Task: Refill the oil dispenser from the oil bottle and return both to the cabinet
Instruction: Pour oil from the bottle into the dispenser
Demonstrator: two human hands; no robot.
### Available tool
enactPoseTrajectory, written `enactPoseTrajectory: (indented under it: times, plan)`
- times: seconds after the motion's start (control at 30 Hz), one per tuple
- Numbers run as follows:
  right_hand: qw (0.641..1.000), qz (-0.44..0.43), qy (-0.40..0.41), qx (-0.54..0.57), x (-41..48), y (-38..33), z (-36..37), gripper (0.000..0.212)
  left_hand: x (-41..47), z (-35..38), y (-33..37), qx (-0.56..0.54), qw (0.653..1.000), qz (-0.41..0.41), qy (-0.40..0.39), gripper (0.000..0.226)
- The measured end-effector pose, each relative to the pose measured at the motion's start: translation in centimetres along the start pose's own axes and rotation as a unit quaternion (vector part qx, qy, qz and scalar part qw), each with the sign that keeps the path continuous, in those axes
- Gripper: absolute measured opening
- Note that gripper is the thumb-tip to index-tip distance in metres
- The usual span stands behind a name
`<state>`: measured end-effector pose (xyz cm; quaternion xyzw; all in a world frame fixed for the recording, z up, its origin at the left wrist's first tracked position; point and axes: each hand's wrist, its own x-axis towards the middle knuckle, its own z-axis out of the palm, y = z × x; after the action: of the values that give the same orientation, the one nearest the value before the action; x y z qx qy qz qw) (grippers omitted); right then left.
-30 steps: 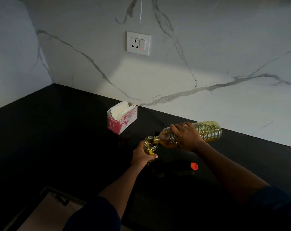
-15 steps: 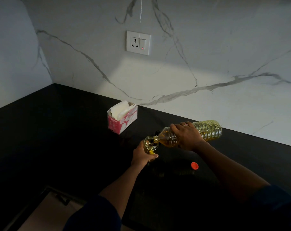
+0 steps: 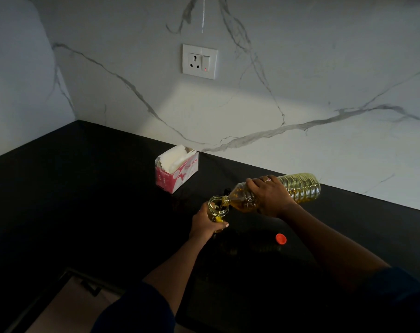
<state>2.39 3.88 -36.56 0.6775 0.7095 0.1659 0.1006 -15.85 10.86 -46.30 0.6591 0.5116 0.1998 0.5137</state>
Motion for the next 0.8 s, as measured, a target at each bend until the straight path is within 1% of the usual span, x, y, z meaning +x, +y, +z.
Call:
enactPoseTrajectory:
  times: [0.17, 0.3, 0.53, 0.67, 0.8]
  plan:
    - [1.000, 0.002, -0.008, -0.002, -0.01, 0.12, 0.21, 0.092, -0.03, -0.02, 0.08, 0.001, 1.000, -0.001, -0.003, 0.083]
    - [1.000, 0.004, -0.019, -0.001, 0.03, 0.03, 0.14, 0.087, -0.03, -0.01, 0.05, -0.001, 1.000, -0.003, 0.000, 0.084]
    - [1.000, 0.003, -0.007, -0.003, 0.05, 0.29, 0.46, 0.090, 0.04, 0.07, -0.01, -0.002, 1.000, -0.002, 0.004, 0.085]
    - [1.000, 0.003, -0.011, 0.017, 0.11, 0.07, 0.32, 0.083, 0.07, 0.07, -0.05, -0.003, 1.000, -0.001, 0.006, 0.085]
    - [1.000, 0.002, -0.011, 0.003, 0.05, 0.14, 0.37, 0.085, 0.06, 0.04, -0.06, -0.004, 1.000, 0.002, 0.006, 0.082]
